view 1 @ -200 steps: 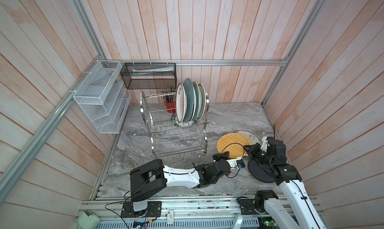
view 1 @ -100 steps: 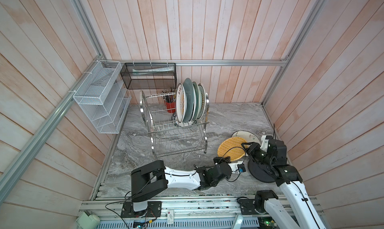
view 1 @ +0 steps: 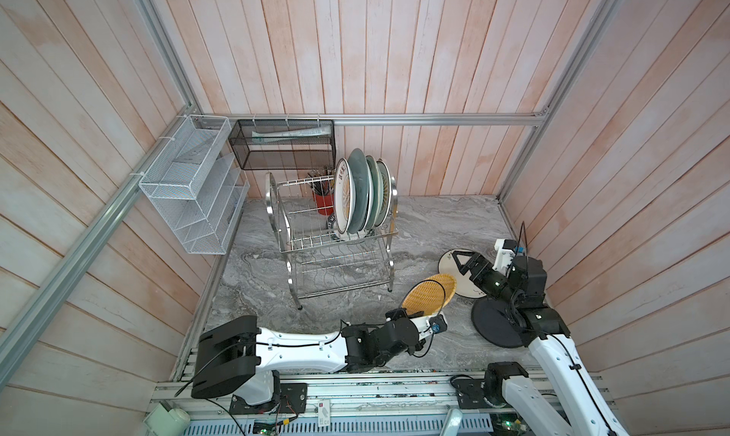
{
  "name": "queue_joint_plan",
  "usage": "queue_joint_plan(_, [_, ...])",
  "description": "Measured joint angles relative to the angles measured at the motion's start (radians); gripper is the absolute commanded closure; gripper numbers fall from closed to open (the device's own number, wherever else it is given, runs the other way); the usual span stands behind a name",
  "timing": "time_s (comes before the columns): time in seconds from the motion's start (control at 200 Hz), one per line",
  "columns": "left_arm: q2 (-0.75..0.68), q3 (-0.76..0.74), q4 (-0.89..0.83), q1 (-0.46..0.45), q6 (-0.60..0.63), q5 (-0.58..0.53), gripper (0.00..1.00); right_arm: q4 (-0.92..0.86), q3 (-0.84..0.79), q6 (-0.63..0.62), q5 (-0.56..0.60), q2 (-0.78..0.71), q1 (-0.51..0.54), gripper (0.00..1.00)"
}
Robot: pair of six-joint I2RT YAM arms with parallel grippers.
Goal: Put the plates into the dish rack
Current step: 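Carry the mat with the left gripper toward the rack while the right releases and withdraws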
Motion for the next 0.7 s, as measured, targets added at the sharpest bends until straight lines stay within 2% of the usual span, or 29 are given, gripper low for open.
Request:
queue_joint_plan(0.175, [-0.145,-0.026,-0.111,0.000,-0.134,0.100,1.00,0.119,-0.016,-0.070,-0.001,0.011,0.000,0.02])
queue_joint_plan(0.43, [-0.359,-0.031,-0.218,0.000,-0.315,0.208,1.00,0.262,-0.156,-0.104,-0.013,0.048,0.000,0.02])
queue_joint_plan(0.575, [-0.458,-0.026,-0.227,0.000,-0.373,0.234,1.00,0.318,-0.200,-0.119,-0.023,0.079,0.000,0.02])
queue_joint_plan(0.7, [-0.465,0.038,-0.251,0.000,-0.388,0.258,1.00,0.370,-0.230,-0.124,-0.031,0.089,0.000,0.02])
